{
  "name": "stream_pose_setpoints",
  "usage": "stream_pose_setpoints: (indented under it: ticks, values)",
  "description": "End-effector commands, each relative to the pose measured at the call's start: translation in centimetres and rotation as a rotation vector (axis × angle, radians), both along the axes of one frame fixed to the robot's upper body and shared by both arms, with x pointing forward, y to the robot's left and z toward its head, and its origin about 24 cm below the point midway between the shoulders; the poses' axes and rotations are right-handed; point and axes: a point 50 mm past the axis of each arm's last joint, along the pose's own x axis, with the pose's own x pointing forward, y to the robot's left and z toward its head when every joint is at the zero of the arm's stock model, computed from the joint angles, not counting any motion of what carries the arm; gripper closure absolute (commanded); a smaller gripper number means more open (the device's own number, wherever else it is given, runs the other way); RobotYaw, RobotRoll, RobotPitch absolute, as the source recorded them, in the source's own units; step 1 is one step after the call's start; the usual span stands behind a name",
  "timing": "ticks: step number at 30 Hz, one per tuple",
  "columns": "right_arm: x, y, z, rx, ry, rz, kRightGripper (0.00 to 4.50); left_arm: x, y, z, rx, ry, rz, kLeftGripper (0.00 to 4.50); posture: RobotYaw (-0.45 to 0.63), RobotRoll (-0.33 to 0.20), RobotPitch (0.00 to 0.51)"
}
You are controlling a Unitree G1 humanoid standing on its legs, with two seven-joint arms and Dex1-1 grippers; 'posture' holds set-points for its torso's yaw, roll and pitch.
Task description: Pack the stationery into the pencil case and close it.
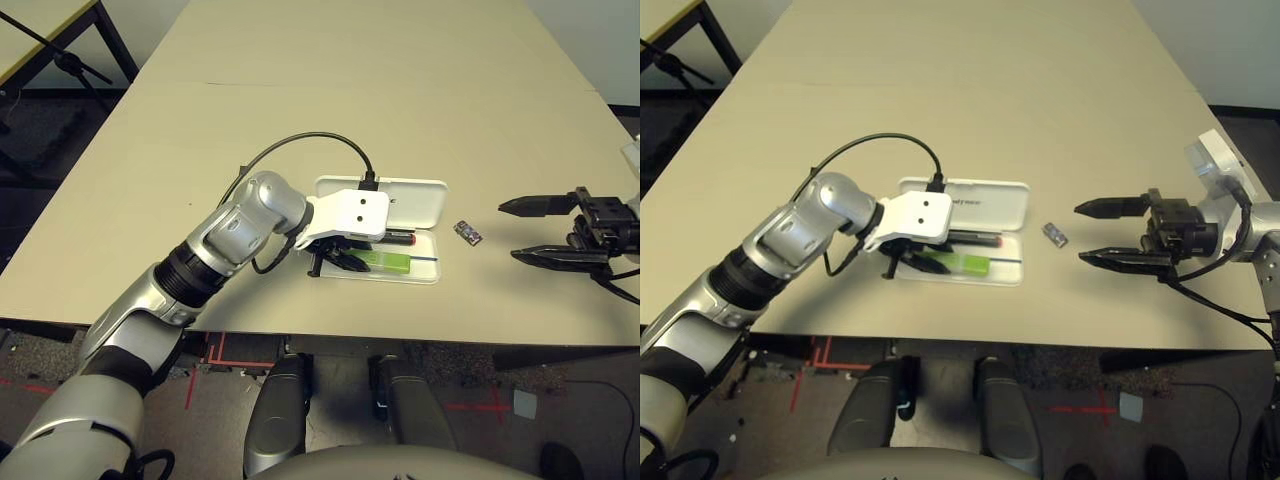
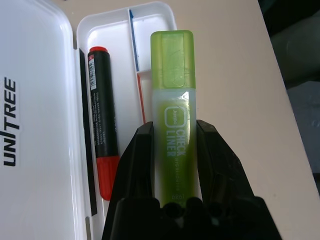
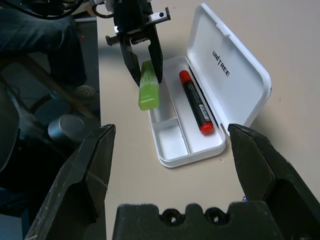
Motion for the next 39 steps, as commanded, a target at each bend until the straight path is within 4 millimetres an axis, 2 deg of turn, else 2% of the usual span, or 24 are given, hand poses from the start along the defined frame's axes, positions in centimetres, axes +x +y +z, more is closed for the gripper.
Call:
stream_pose_setpoints:
  ticks: [1,12,18,21,25,28,30,35,39]
  values:
    - [-0.3,-0.2,0.1,0.001,-0.013,-0.013,0.0,0.3,0.4,-0.9,0.017,0.014,0.051,3.42,0.12,0.0,0.178]
    - [0.1,0.2,0.3,0.014,-0.028,-0.038,0.0,-0.4,1.0,-1.8,0.047,0.045,0.042,3.42,0.13,0.0,0.183]
    - [0.4,0.2,0.2,-0.018,0.006,-0.1,0.0,-0.9,1.5,-1.0,0.023,0.048,0.043,1.36,0.13,0.0,0.182]
    - [0.6,0.1,0.1,-0.043,0.052,-0.169,0.0,-1.1,1.9,-0.1,-0.006,0.068,0.069,0.16,0.13,0.0,0.184]
    - [0.9,0.0,0.0,-0.145,0.031,-0.303,0.0,-1.2,3.0,1.6,-0.056,0.072,0.107,0.07,0.13,0.0,0.188]
    - [1.0,0.3,-0.1,-0.157,0.057,-0.361,0.0,-1.2,4.2,2.7,-0.083,0.084,0.146,0.07,0.13,0.0,0.191]
    - [1.1,0.2,-0.4,-0.248,0.056,-0.409,0.0,-1.2,5.1,3.3,-0.1,0.093,0.167,0.07,0.13,0.0,0.192]
    - [1.5,0.8,-1.4,-0.311,0.102,-0.509,0.0,-1.2,7.3,4.0,-0.148,0.138,0.214,0.07,0.14,0.0,0.196]
    - [1.7,1.3,-2.3,-0.36,0.126,-0.57,0.0,-0.7,8.7,4.0,-0.171,0.102,0.26,0.07,0.15,0.0,0.206]
